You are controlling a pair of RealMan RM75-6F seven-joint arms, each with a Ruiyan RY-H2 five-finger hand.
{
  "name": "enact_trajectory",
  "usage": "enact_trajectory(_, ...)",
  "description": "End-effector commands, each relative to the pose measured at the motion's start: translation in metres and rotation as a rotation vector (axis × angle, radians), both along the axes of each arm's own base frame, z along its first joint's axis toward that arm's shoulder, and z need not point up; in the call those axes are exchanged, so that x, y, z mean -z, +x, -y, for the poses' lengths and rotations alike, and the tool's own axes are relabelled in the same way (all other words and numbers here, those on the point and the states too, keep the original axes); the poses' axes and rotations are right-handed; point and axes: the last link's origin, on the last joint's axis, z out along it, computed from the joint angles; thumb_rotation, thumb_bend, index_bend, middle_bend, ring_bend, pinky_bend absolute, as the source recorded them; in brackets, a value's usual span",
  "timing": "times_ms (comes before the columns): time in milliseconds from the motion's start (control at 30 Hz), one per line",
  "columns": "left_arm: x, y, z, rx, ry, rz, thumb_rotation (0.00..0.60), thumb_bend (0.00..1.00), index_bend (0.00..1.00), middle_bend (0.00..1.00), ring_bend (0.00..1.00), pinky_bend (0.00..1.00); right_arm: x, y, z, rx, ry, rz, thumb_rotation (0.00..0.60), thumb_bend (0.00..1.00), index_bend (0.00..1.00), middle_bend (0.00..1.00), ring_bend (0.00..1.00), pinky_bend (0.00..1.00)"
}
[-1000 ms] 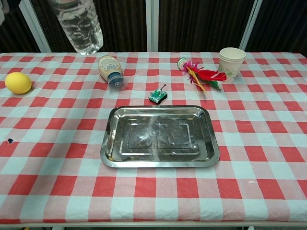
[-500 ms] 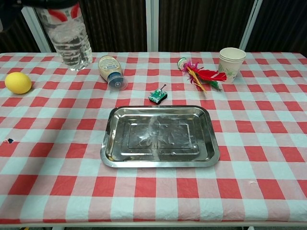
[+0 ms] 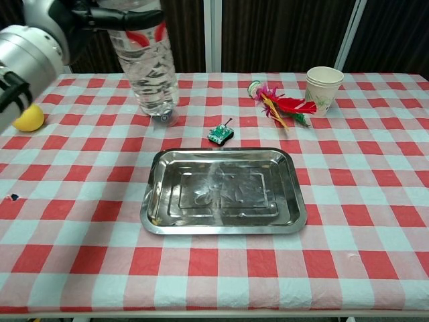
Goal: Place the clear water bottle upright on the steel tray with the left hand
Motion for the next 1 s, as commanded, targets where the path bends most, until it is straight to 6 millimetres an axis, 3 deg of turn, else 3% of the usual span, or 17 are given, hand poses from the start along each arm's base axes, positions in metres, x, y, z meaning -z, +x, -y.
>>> enact_trajectory(33,-0.021,-0.029,-0.010,-0.067,0.073,-0.064,0.600,0.23,0.63,0.65,0.53,0.58,-0.001,0.001,0.000,-0.003,-0.003,0.004,0.600,0.04,0.16,0.16,0.00,0.04)
enact_trajectory(100,-0.046,-0.052,-0.021,-0.125,0.131,-0.090,0.600,0.22,0.63,0.65,0.53,0.58,-0.002,0.001,-0.001,-0.007,-0.004,0.005,0.600,0.04,0.16,0.16,0.00,0.04)
enact_trajectory(167,-0.053,-0.056,-0.022,-0.135,0.123,-0.079,0.600,0.23,0.63,0.65,0.53,0.58,-0.001,0.001,-0.001,-0.008,0.002,0.003,0.600,0.04,0.16,0.16,0.00,0.04)
enact_trajectory(367,-0.015,-0.015,-0.002,-0.025,0.012,-0.039,0.600,0.23,0.63,0.65,0.53,0.58,0.006,0.000,0.001,-0.001,0.025,-0.014,0.600,0.04,0.16,0.16,0.00,0.04)
enact_trajectory(433,-0.025,-0.025,-0.007,-0.048,0.067,-0.073,0.600,0.23,0.63,0.65,0.53,0.58,0.006,0.000,0.001,0.001,0.019,-0.016,0.600,0.04,0.16,0.16,0.00,0.04)
enact_trajectory(567,-0.070,-0.068,-0.020,-0.156,0.175,-0.106,0.600,0.22,0.63,0.65,0.53,0.58,0.003,0.001,0.001,-0.001,0.009,-0.011,0.600,0.04,0.16,0.16,0.00,0.04)
enact_trajectory(600,-0.072,-0.068,-0.021,-0.161,0.172,-0.093,0.600,0.22,0.63,0.65,0.53,0.58,0.004,0.000,0.001,0.000,0.010,-0.010,0.600,0.04,0.16,0.16,0.00,0.04)
enact_trajectory(800,-0.028,-0.034,-0.006,-0.064,0.057,-0.059,0.600,0.23,0.63,0.65,0.53,0.58,0.006,-0.002,0.002,0.008,0.022,-0.014,0.600,0.05,0.16,0.16,0.00,0.04)
enact_trajectory(1000,-0.026,-0.042,0.001,-0.090,0.058,-0.059,0.600,0.23,0.63,0.65,0.53,0.58,0.003,-0.001,0.001,0.004,0.009,-0.005,0.600,0.04,0.16,0.16,0.00,0.04)
